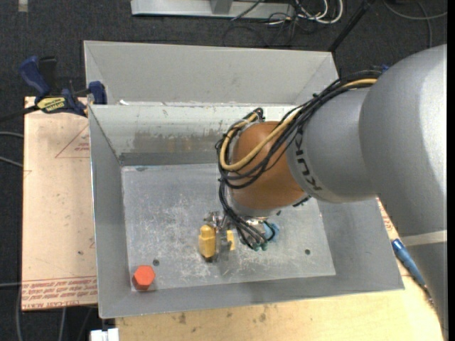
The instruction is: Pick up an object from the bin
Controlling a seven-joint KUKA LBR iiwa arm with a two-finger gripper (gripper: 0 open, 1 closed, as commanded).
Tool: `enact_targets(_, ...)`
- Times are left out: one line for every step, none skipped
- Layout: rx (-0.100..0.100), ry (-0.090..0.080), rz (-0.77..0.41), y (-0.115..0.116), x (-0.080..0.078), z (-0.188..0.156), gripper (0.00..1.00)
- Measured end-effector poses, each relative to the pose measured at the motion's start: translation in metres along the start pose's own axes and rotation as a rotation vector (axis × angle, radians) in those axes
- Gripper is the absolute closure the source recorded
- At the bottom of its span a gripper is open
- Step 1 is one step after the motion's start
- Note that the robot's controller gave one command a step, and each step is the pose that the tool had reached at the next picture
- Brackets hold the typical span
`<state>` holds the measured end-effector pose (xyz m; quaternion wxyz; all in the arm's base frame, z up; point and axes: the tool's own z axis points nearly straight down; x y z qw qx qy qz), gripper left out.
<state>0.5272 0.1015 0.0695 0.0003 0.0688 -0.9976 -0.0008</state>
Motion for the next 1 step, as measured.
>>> enact_targets(0.0,-0.01,-0.025,0.0183,0.0112,-0.1401,1.0)
